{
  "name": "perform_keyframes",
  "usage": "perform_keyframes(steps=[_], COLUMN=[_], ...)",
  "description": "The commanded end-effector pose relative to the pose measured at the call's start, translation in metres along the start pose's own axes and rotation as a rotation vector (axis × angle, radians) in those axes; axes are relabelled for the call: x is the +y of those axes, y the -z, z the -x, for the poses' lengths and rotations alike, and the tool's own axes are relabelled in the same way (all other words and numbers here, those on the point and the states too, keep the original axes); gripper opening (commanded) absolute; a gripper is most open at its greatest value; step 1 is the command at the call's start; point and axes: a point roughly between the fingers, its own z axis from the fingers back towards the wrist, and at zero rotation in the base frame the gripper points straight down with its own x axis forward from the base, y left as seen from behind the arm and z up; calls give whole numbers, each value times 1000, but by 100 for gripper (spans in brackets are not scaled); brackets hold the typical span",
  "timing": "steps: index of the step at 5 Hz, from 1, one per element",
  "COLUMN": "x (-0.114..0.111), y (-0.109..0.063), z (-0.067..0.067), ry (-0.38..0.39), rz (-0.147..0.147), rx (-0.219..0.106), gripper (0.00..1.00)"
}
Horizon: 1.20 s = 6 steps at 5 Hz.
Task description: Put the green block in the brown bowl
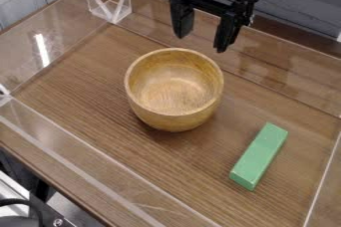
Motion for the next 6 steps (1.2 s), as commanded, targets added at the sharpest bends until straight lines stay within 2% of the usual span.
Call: perform_keyframes(steps=[1, 2, 3, 4, 6], x=[-20, -51, -82, -105, -122], y=[9, 25, 36, 49, 66], z=[4, 13, 26, 32, 34], ry=[49, 119, 195, 243, 272], rz=[3, 11, 6, 5, 13], rx=[6, 17, -7, -33, -53], gripper=[100, 100, 100, 100, 100])
